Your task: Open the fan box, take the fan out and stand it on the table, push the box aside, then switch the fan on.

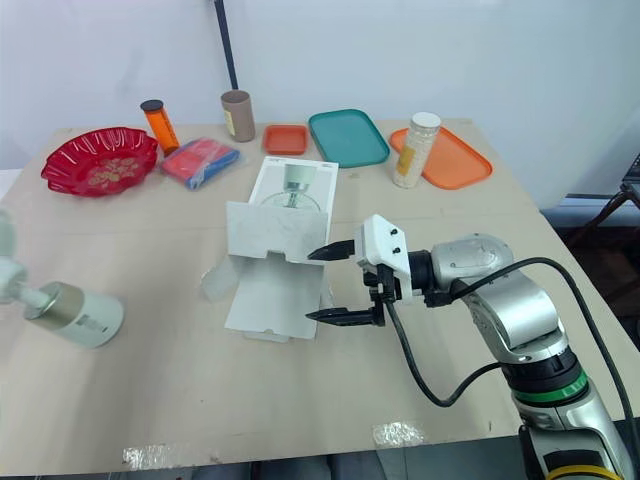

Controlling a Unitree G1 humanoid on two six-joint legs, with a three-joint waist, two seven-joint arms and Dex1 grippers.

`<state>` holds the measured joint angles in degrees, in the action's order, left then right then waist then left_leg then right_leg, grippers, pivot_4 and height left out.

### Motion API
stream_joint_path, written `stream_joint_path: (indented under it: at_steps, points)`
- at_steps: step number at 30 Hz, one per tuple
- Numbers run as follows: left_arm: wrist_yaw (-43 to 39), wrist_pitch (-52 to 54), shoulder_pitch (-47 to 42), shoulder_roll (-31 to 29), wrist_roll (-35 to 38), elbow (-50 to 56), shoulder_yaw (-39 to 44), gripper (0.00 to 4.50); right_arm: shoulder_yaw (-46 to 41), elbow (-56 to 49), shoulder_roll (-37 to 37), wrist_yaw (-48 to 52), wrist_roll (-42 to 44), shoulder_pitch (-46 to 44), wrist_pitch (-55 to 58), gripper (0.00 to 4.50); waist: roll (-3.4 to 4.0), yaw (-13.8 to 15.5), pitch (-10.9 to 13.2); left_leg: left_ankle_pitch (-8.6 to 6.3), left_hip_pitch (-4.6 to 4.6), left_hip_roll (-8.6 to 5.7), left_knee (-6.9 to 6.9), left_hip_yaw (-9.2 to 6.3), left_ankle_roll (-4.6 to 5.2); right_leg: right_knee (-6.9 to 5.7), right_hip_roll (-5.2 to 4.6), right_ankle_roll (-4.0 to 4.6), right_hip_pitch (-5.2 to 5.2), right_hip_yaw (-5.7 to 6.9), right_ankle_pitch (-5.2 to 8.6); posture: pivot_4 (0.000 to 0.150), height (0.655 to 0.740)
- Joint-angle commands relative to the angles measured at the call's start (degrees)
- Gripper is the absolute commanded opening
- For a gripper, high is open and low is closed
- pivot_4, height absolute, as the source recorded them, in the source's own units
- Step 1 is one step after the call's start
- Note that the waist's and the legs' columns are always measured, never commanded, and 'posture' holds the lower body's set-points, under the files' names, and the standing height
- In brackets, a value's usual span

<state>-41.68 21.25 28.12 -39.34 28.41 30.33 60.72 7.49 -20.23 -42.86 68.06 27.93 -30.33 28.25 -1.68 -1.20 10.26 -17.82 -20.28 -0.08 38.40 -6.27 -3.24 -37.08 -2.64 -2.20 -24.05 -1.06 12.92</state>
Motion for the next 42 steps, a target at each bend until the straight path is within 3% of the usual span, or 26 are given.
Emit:
stream_joint_path:
  at_steps: [1, 7, 17, 35, 37, 41, 42]
  points:
    - [5.6, 1.1, -6.1, -4.2, -2.2, -2.0, -2.3, 2.03, -1.6, -2.4, -0.6, -0.8, 0.6, -0.6, -0.1, 4.5, -0.03, -0.1, 0.0, 0.0, 0.0, 0.02, 0.0, 0.01, 0.0, 0.0, 0.01, 0.03, 0.0, 0.0, -0.02, 0.15, 0.74]
    - [7.0, 1.6, -11.5, -7.6, -6.7, -4.5, -7.5, 2.03, -1.6, -3.5, -0.7, -1.6, 0.7, 0.1, 0.1, 4.5, -0.01, -0.8, 0.0, -0.07, -0.02, 0.06, -0.04, 0.09, -0.07, 0.01, 0.01, 0.04, -0.13, -0.04, -0.02, 0.15, 0.74]
    - [4.9, 8.2, -10.9, -11.9, -9.0, -4.6, -7.8, 2.03, -1.1, -4.1, -0.6, -2.0, 0.4, 1.1, -0.6, 4.5, 0.01, -0.8, 0.0, -0.08, -0.02, 0.08, -0.03, 0.14, -0.08, -0.03, 0.02, 0.04, -0.17, -0.05, -0.02, 0.15, 0.74]
    - [3.4, 11.3, -12.8, -13.3, -10.3, -2.4, -11.2, 2.03, -0.8, -5.0, 0.0, -2.4, 0.3, 2.3, -1.0, 4.5, 0.1, -0.9, 0.0, -0.08, 0.0, 0.08, -0.04, 0.16, -0.08, -0.04, 0.01, 0.04, -0.17, -0.06, -0.02, 0.15, 0.74]
    - [3.4, 11.8, -13.3, -13.3, -10.2, -2.2, -11.7, 3.09, -0.8, -5.2, -0.1, -2.4, 0.5, 2.4, -0.7, 4.5, 0.11, -0.8, 0.0, -0.08, 0.0, 0.08, -0.04, 0.16, -0.08, -0.05, 0.0, 0.05, -0.16, -0.06, -0.02, 0.15, 0.74]
    - [3.3, 11.7, -14.1, -13.1, -10.4, -2.5, -12.4, 4.4, -0.8, -6.2, -0.3, -2.3, 0.7, 3.3, -0.6, 4.5, 0.11, -0.8, 0.0, -0.08, 0.0, 0.08, -0.04, 0.15, -0.08, -0.05, 0.0, 0.04, -0.16, -0.06, -0.02, 0.15, 0.74]
    - [3.4, 11.8, -14.3, -13.1, -10.4, -2.6, -12.6, 4.46, -0.9, -6.3, -0.3, -2.3, 0.7, 3.4, -0.6, 4.5, 0.11, -0.8, 0.0, -0.08, -0.01, 0.08, -0.04, 0.15, -0.08, -0.04, 0.0, 0.04, -0.16, -0.06, -0.02, 0.15, 0.74]
